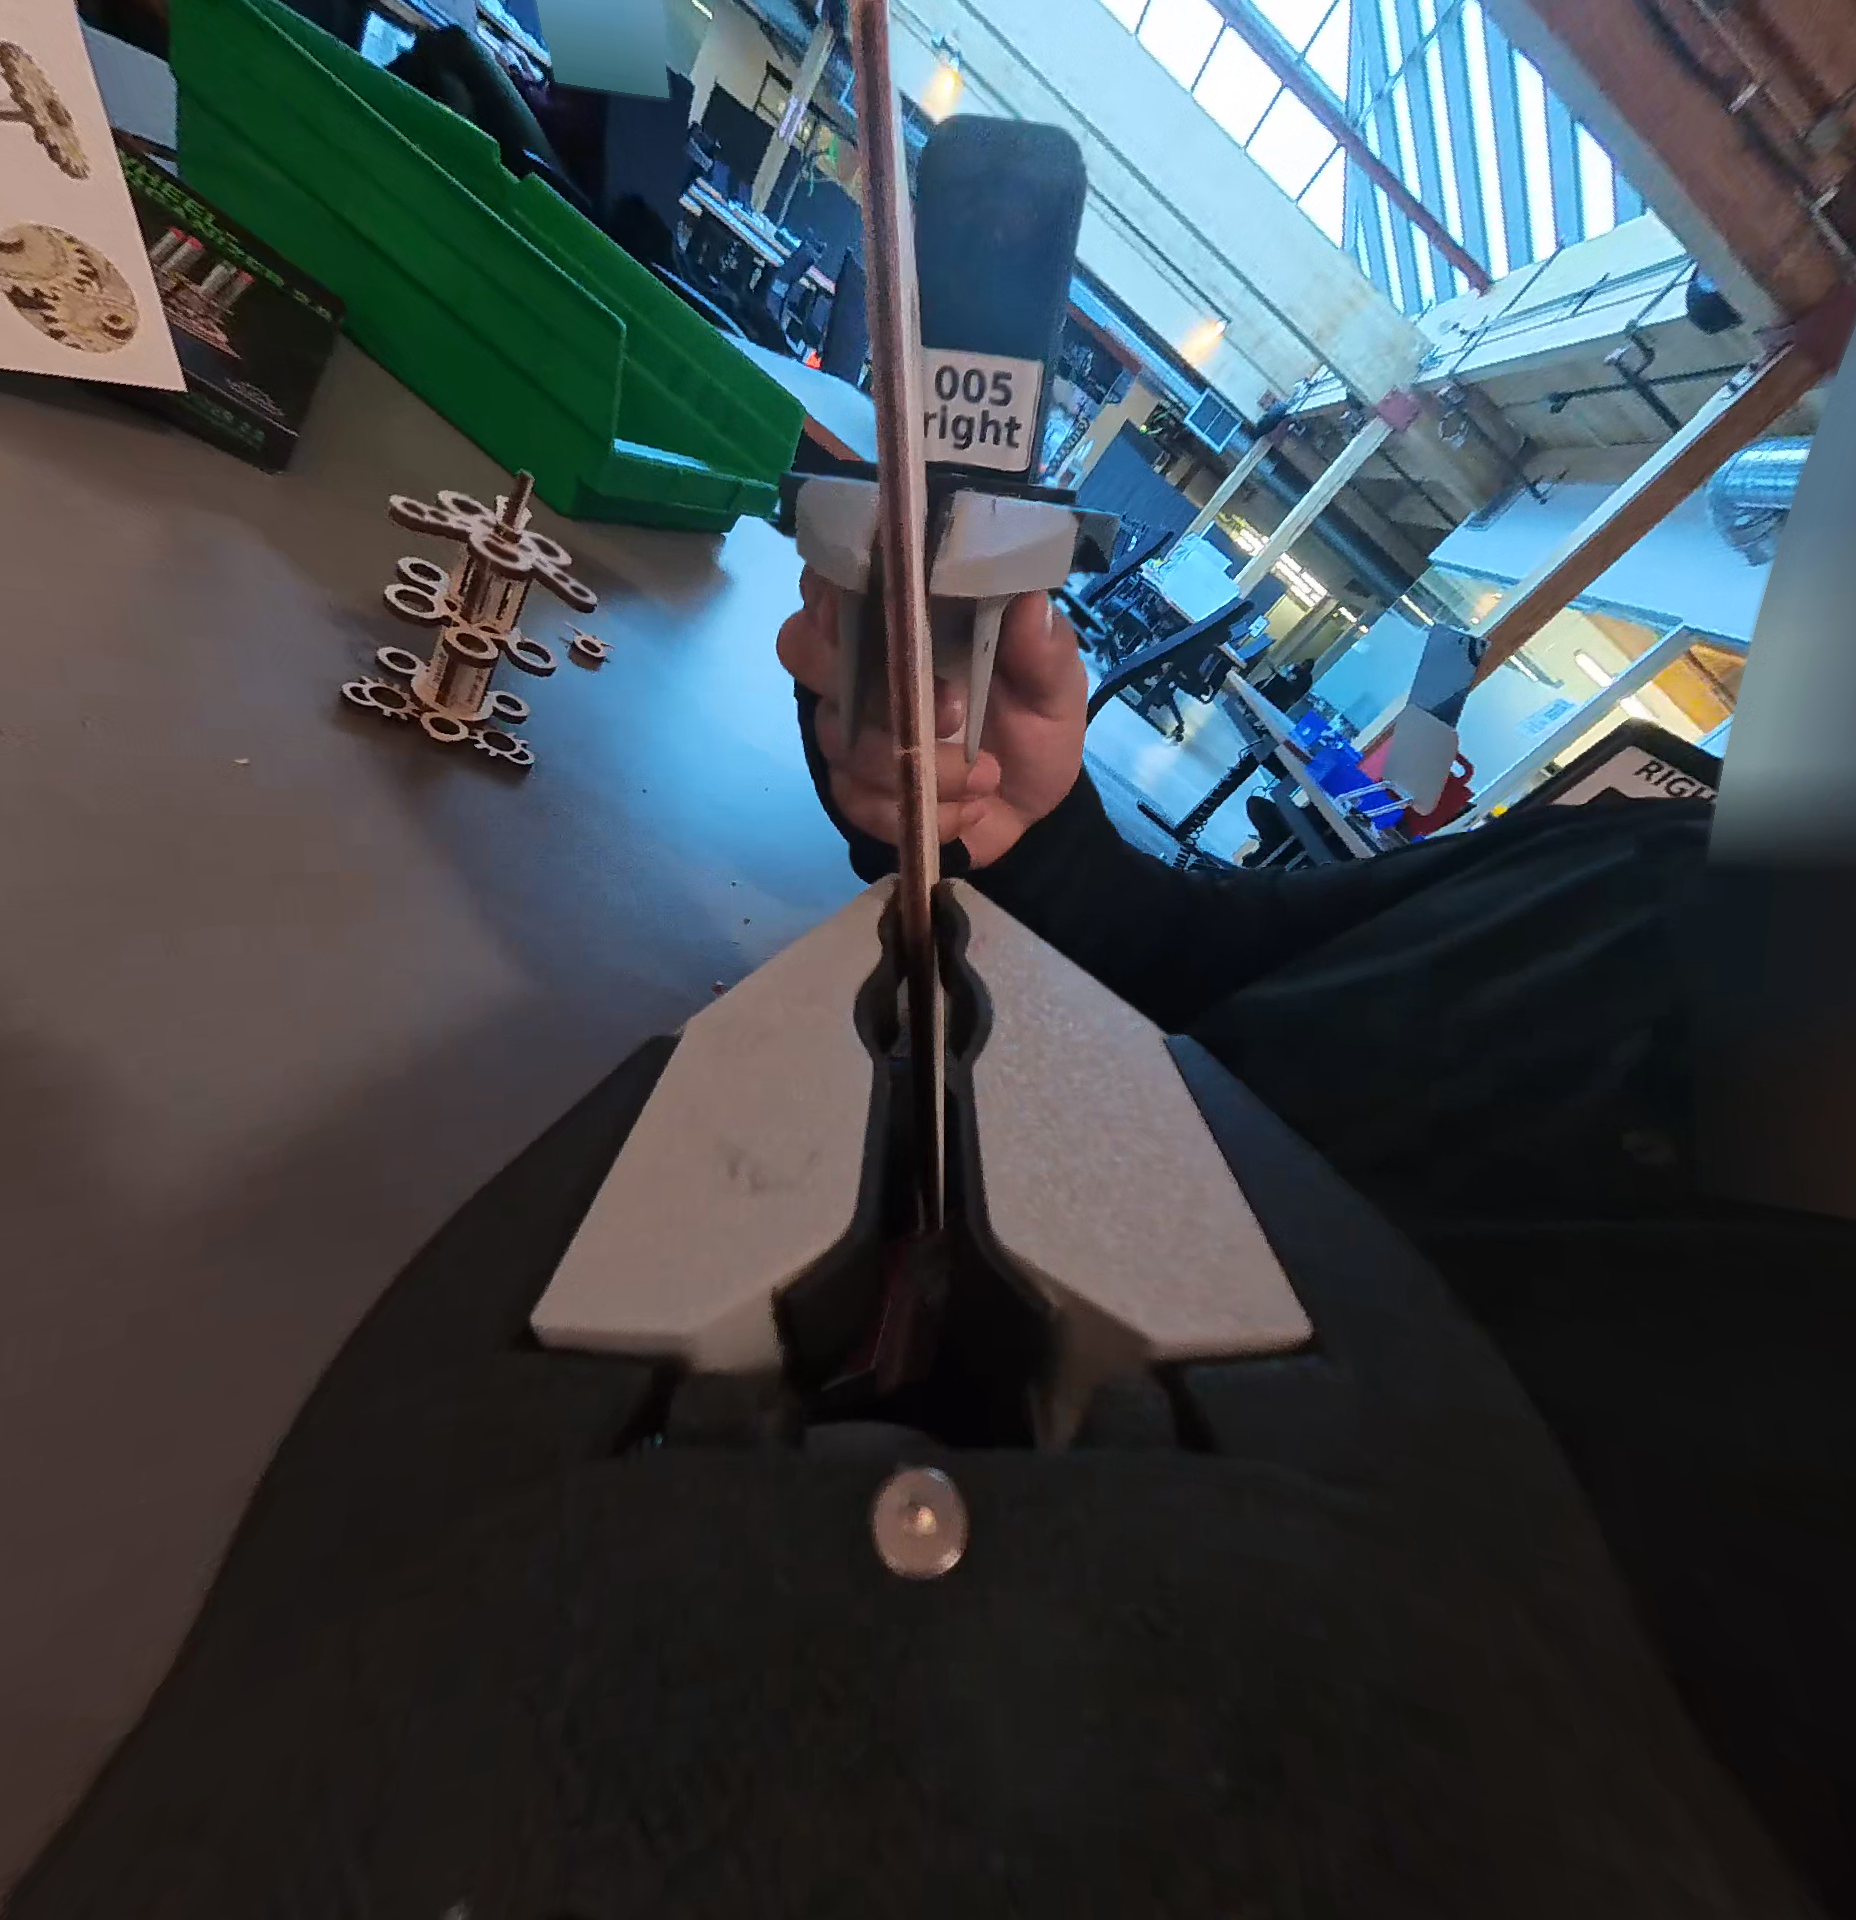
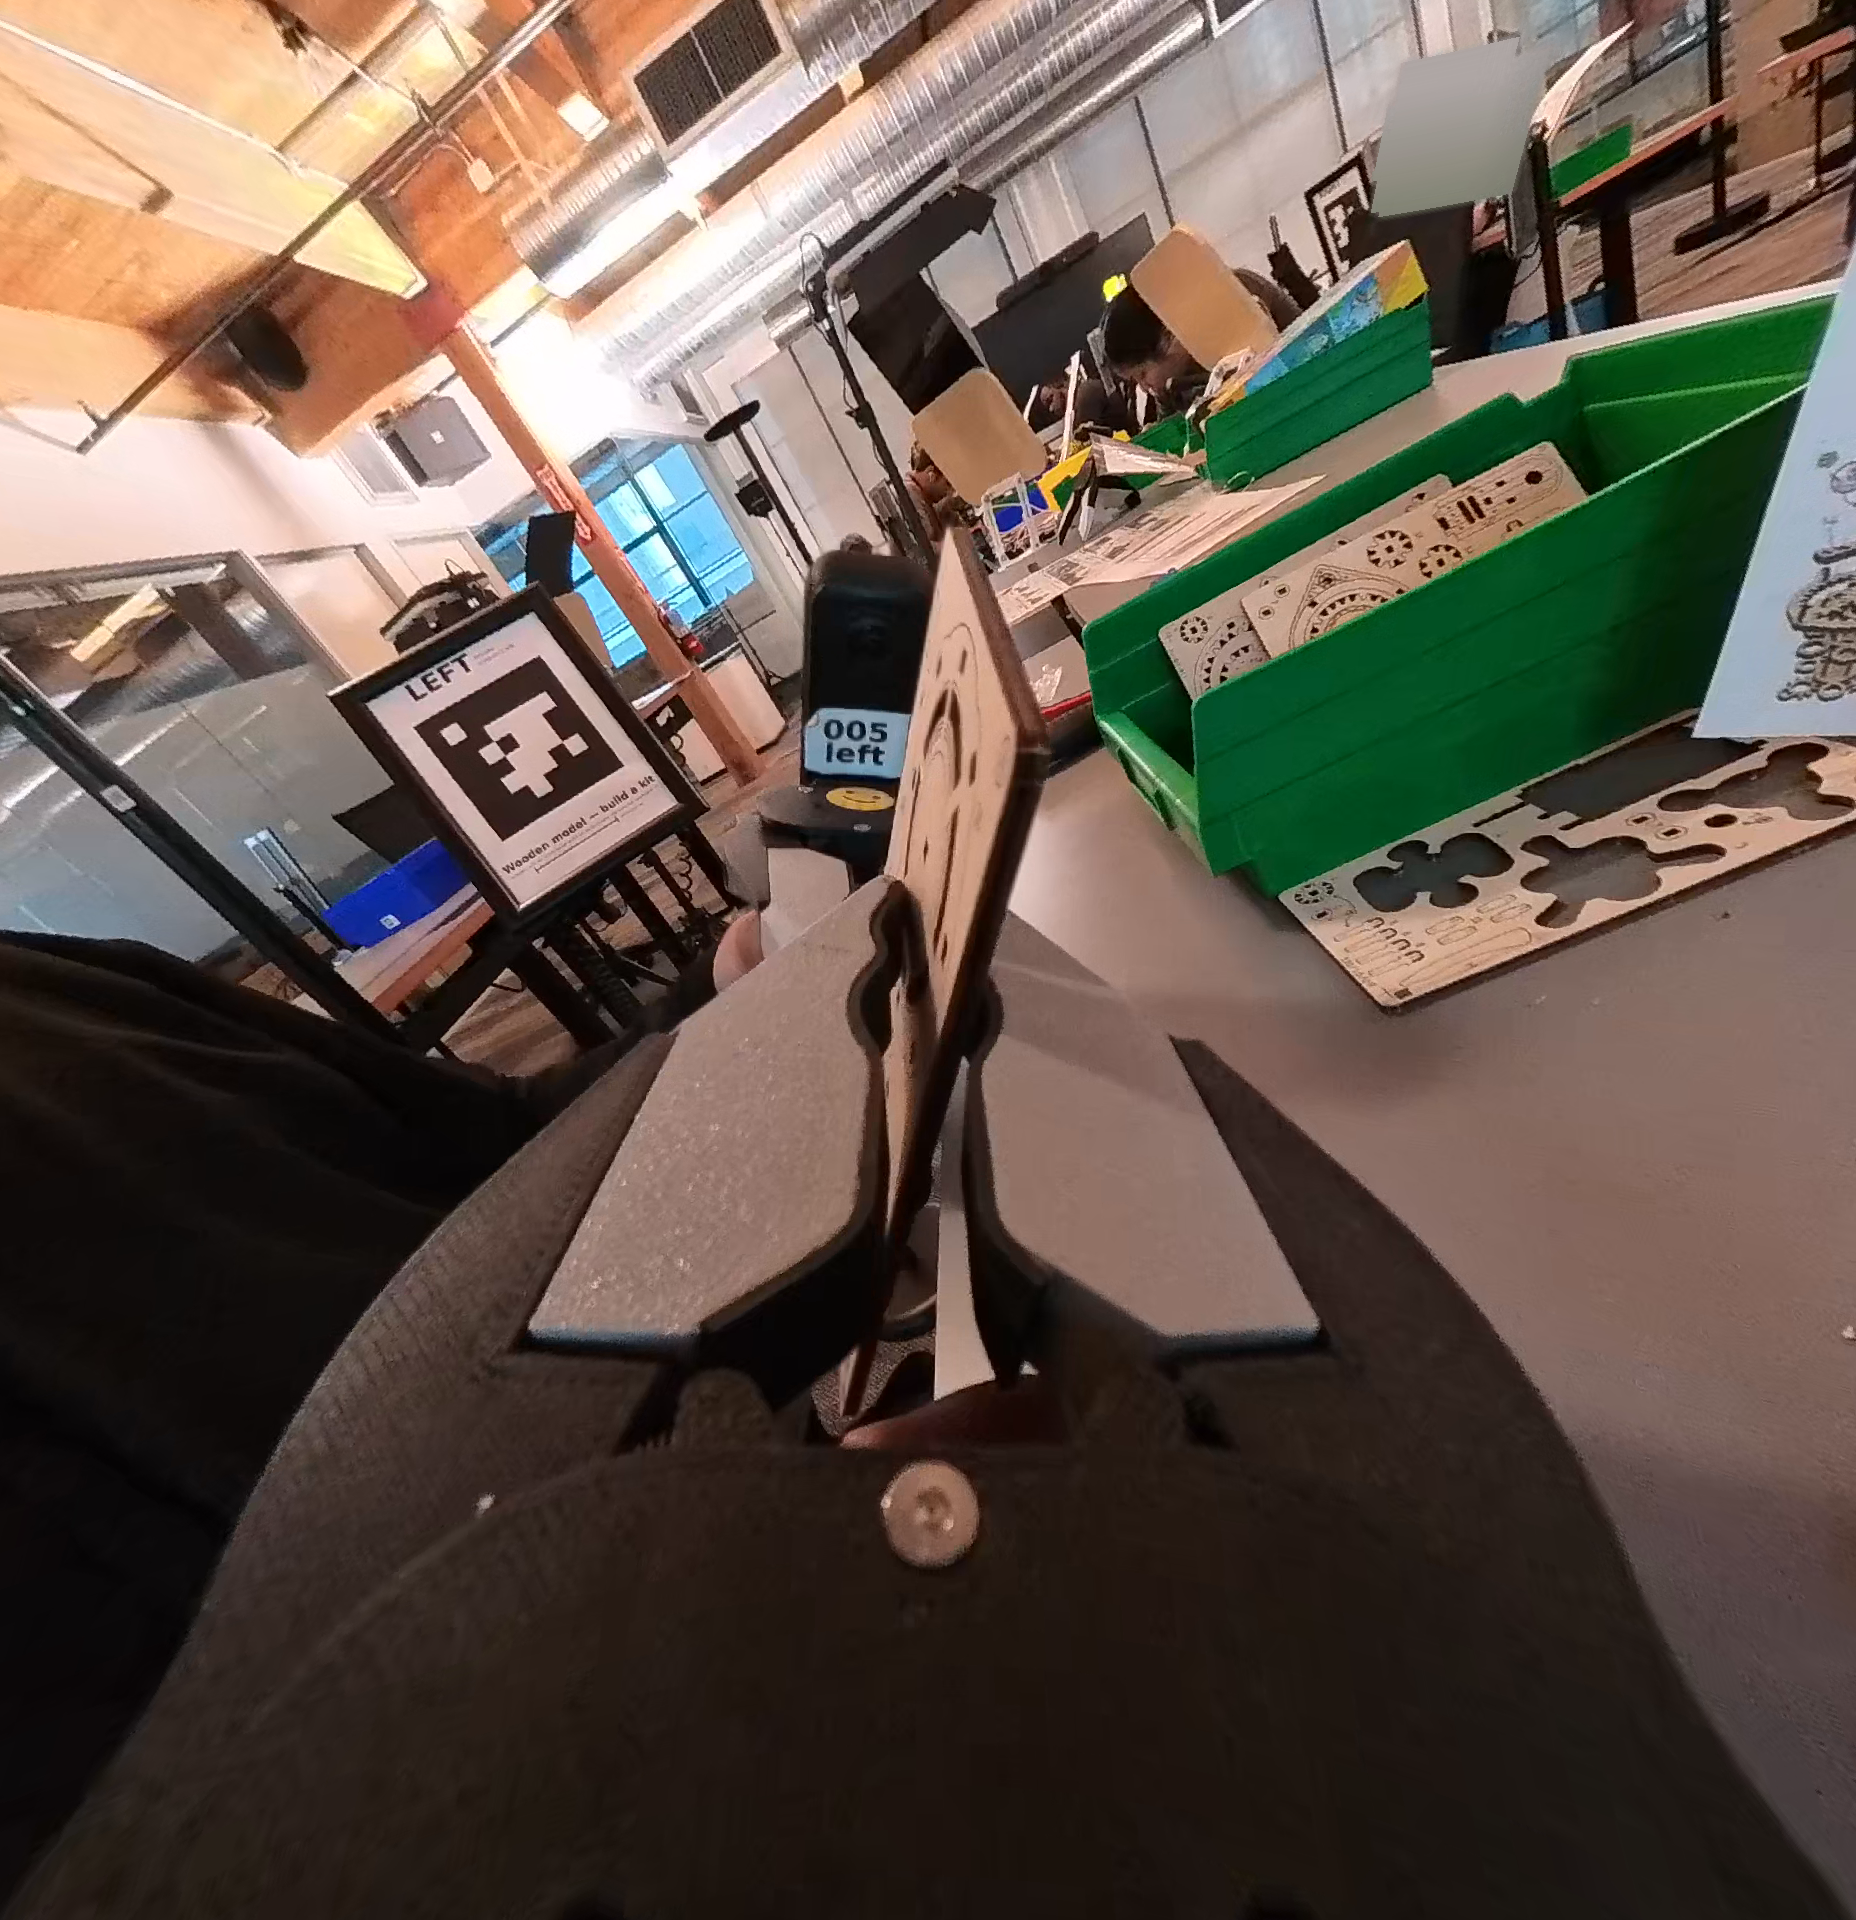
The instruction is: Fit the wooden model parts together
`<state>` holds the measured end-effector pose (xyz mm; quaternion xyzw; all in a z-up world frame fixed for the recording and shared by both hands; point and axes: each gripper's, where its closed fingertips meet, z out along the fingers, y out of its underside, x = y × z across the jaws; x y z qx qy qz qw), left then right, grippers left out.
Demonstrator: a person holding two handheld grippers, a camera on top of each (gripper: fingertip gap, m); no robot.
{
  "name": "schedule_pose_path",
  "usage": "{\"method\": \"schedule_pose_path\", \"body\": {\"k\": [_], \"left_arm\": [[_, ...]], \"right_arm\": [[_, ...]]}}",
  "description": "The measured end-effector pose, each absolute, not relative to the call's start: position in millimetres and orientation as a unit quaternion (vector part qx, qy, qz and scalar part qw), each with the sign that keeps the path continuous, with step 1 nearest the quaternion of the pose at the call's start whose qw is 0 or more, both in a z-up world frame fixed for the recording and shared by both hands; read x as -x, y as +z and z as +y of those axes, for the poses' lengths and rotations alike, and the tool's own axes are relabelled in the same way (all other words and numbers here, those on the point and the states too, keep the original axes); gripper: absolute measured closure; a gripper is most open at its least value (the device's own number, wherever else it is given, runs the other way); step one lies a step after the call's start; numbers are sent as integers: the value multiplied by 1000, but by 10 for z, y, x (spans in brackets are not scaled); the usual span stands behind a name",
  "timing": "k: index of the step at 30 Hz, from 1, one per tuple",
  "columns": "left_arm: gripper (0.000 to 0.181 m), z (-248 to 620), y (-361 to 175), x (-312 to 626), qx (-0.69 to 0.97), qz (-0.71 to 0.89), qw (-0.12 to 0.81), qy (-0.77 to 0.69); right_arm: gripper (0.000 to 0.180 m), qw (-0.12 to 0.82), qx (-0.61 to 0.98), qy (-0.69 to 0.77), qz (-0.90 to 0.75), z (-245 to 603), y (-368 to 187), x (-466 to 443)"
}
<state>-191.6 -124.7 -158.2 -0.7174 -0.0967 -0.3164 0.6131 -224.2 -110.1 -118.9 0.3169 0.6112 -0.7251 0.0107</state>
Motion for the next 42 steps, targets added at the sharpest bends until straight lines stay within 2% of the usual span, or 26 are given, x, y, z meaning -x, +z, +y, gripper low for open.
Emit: {"method": "schedule_pose_path", "body": {"k": [13,18,20,23,25,26,27,33,42], "left_arm": [[180,-1314,-1568,1940,710,-109,626,-305],[179,-1330,-1608,1891,740,-72,610,-274],[165,-1347,-1539,1942,752,-61,607,-251],[163,-1342,-1286,2049,740,-50,628,-238],[166,-1310,-1217,2109,744,-42,626,-229],[176,-1295,-1222,2114,749,-35,621,-227],[178,-1281,-1236,2128,754,-35,617,-224],[180,-1245,-1365,2239,736,-90,624,-246],[180,-1350,-1444,2368,708,-114,648,-257]], "right_arm": [[172,-14,-317,-719,619,-1138,-1160,2243],[180,5,-281,-711,644,-1199,-1141,2113],[180,-3,-277,-697,662,-1215,-1181,2115],[180,21,-270,-675,687,-1296,-1271,2082],[180,35,-268,-664,697,-1354,-1324,2073],[180,35,-272,-660,699,-1364,-1346,2093],[180,28,-278,-658,700,-1355,-1360,2131],[168,-8,-308,-669,677,-1269,-1354,2340],[170,-12,-322,-687,651,-1328,-1350,2522]]}}
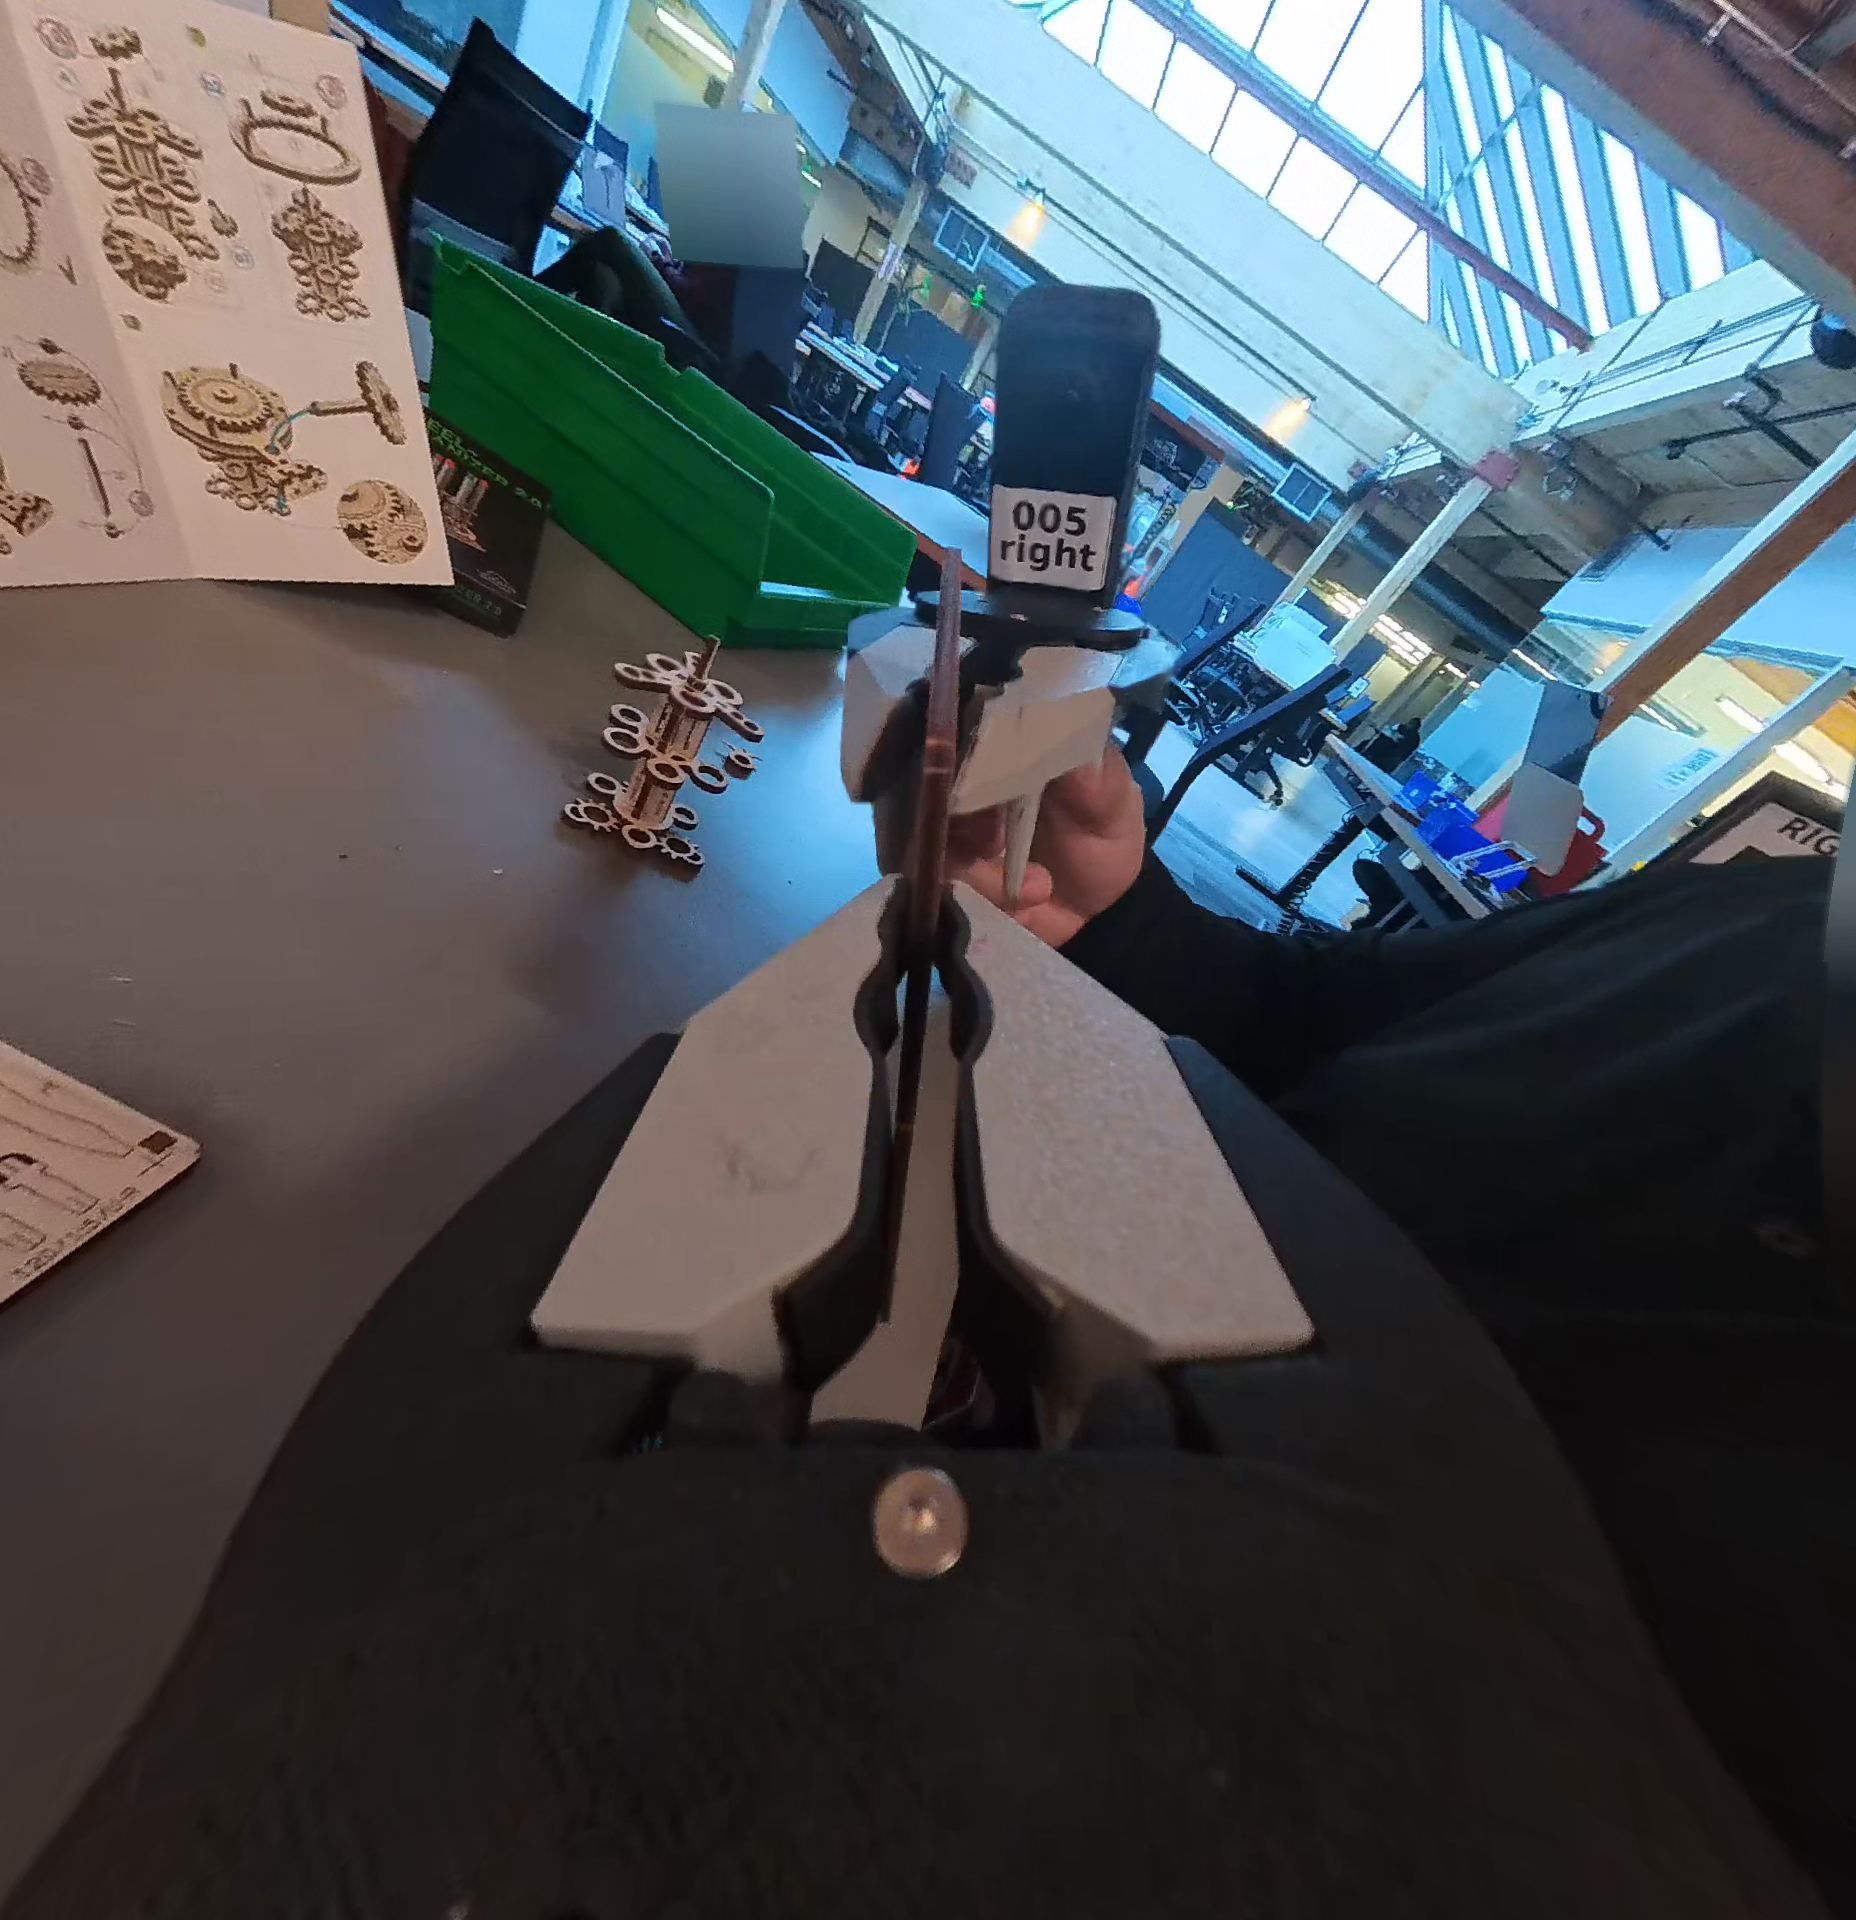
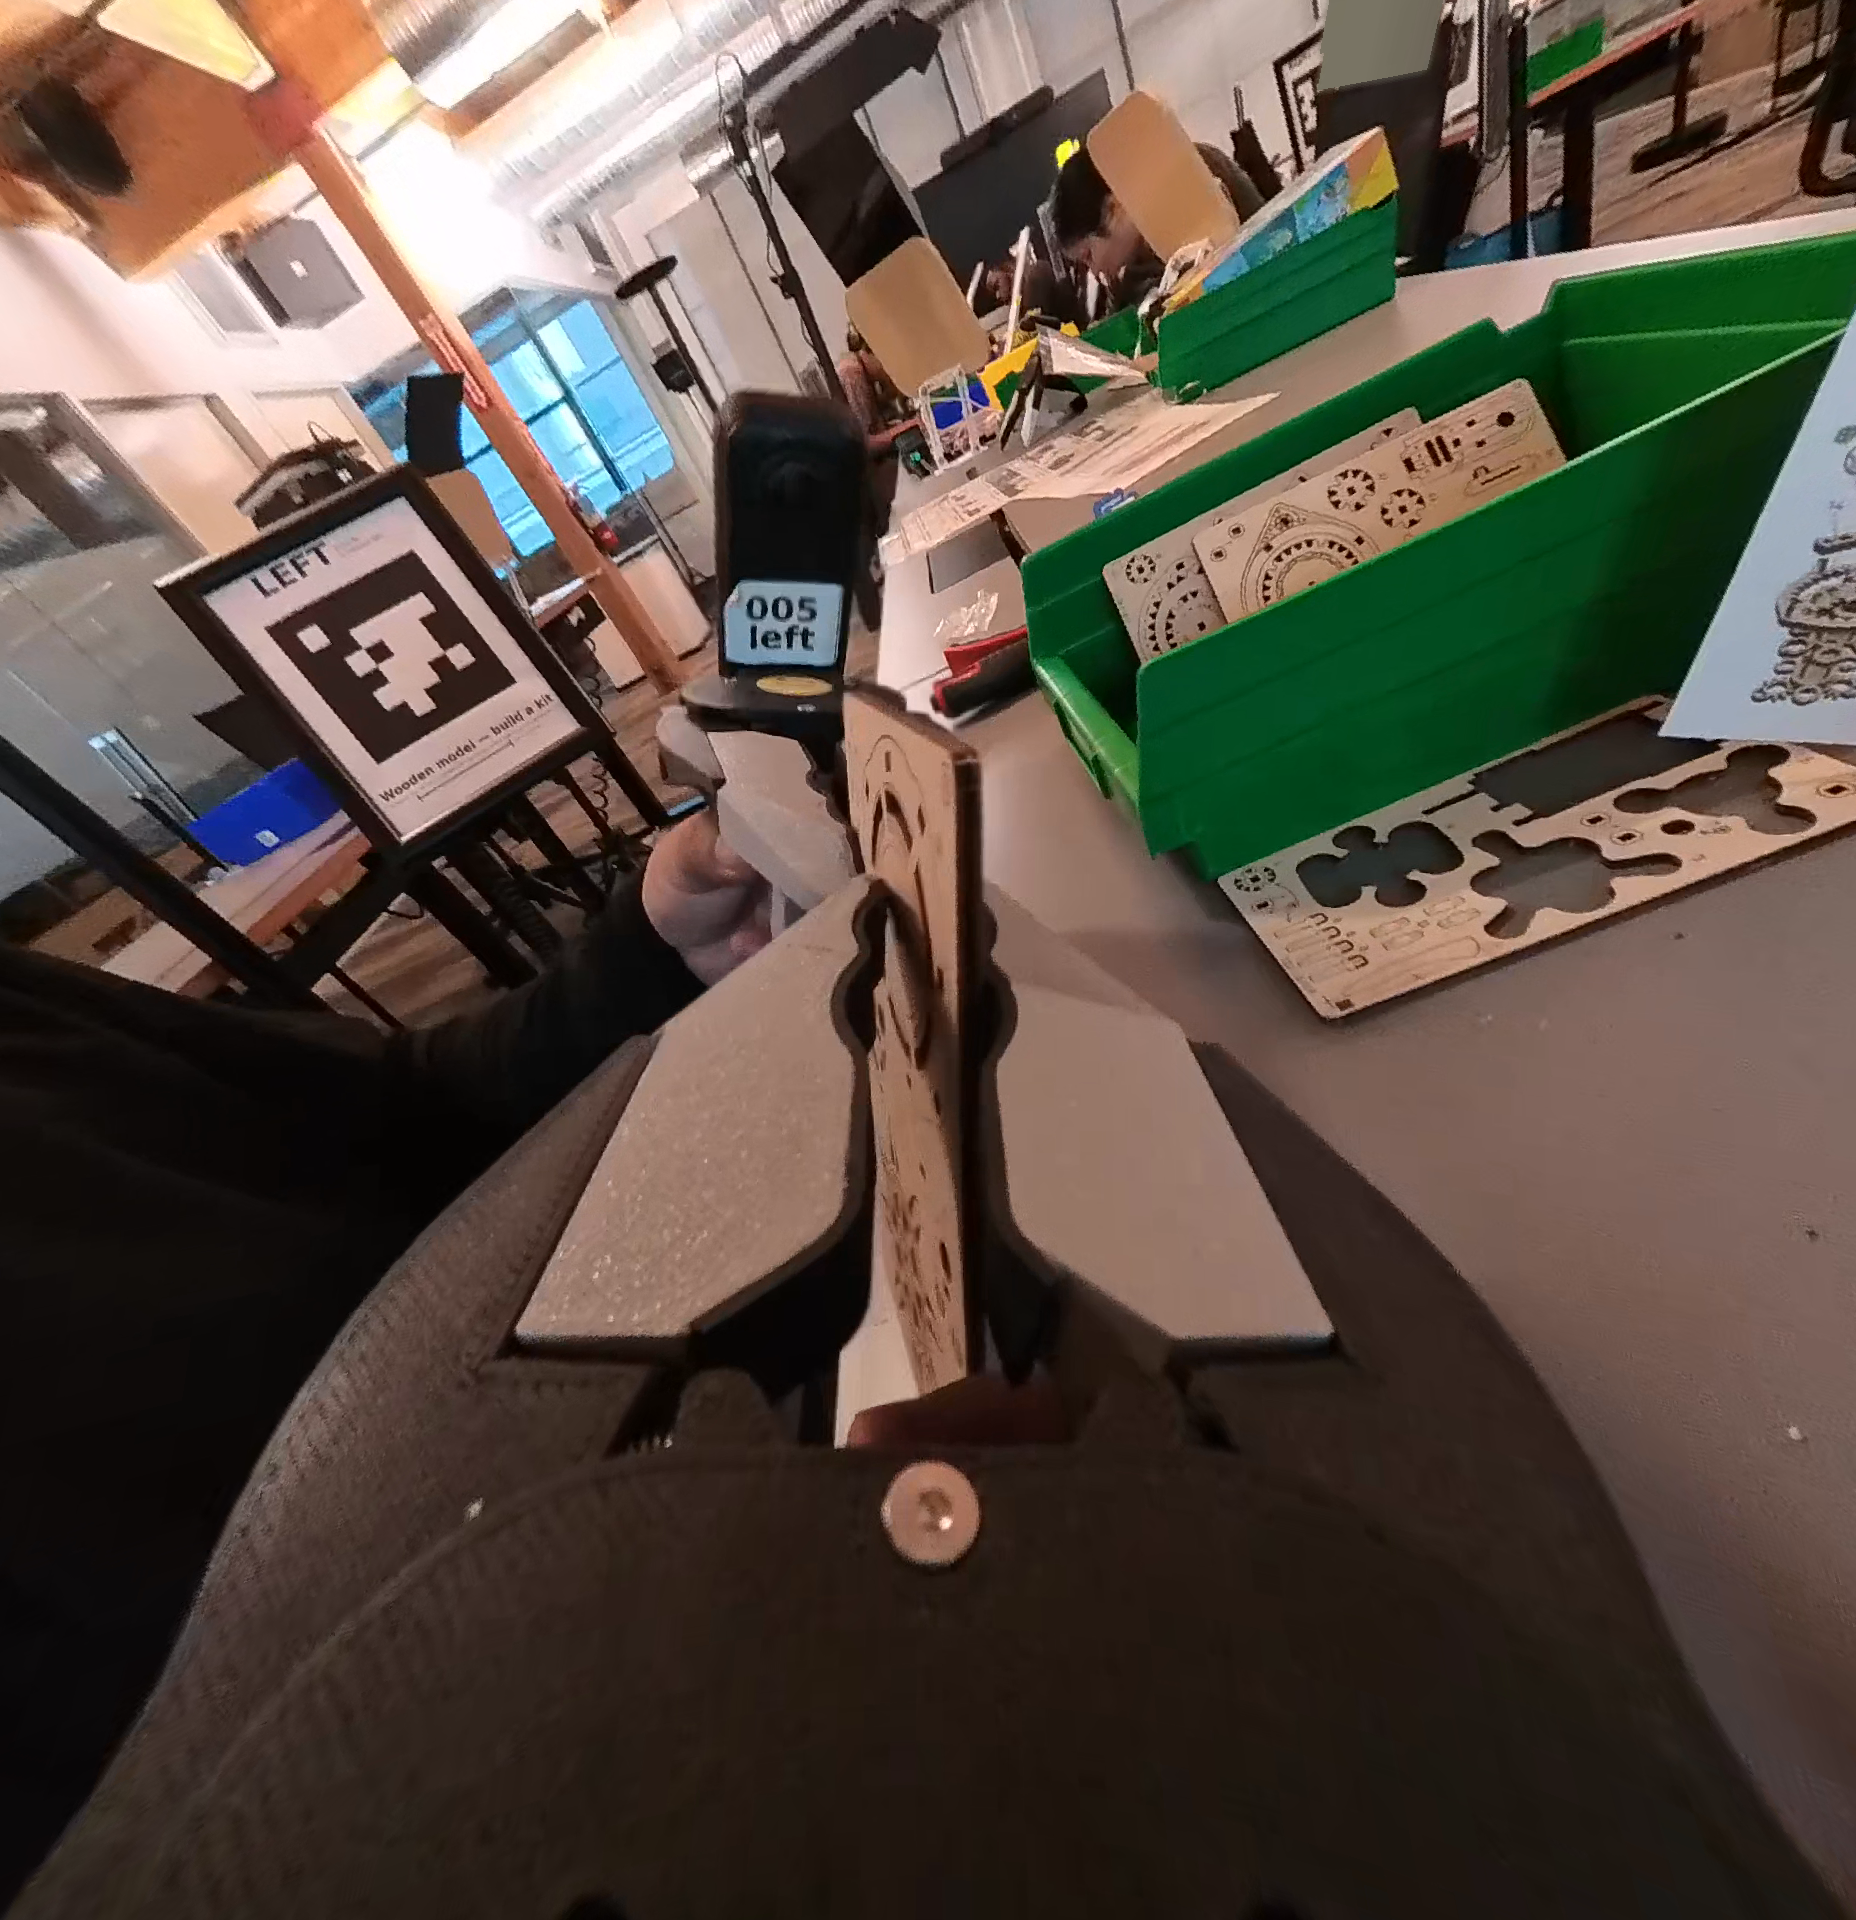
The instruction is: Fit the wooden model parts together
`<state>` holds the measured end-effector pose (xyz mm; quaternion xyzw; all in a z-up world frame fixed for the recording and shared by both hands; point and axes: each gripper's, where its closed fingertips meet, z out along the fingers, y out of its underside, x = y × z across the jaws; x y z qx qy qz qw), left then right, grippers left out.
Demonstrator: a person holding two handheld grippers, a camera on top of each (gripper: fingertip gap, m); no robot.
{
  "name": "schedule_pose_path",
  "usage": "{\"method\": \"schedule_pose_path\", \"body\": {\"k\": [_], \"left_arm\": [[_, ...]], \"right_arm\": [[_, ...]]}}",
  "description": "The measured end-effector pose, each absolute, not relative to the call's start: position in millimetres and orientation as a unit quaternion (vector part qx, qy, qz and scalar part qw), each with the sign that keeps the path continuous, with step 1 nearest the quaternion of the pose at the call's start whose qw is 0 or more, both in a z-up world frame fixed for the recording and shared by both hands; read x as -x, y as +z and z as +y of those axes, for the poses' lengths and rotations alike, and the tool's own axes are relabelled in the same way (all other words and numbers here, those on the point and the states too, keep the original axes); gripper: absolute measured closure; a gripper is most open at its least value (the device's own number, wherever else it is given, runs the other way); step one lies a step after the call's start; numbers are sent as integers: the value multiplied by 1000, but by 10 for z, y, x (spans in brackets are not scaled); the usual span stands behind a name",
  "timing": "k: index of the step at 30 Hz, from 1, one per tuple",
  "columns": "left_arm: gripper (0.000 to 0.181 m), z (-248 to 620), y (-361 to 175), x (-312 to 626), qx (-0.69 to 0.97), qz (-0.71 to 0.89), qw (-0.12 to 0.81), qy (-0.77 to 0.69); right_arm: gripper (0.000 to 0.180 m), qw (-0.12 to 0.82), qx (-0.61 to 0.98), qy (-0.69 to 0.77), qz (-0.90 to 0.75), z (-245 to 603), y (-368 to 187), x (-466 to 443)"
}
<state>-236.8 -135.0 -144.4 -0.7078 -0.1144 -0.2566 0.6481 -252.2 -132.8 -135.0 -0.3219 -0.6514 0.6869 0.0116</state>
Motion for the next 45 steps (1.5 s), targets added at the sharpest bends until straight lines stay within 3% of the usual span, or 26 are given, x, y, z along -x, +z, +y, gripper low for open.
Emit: {"method": "schedule_pose_path", "body": {"k": [10,28,35,45], "left_arm": [[174,-1351,-1597,2462,733,-119,646,-174],[172,-1459,-1380,2480,702,-104,669,-221],[165,-1547,-1765,2266,726,-112,620,-277],[180,-1439,-1936,2132,755,-101,593,-260]], "right_arm": [[175,41,327,670,-665,-1356,-1400,2618],[180,-42,300,692,-655,-1442,-1390,2481],[180,-34,315,710,-629,-1328,-1376,2504],[179,-50,319,758,-566,-1195,-1222,2519]]}}
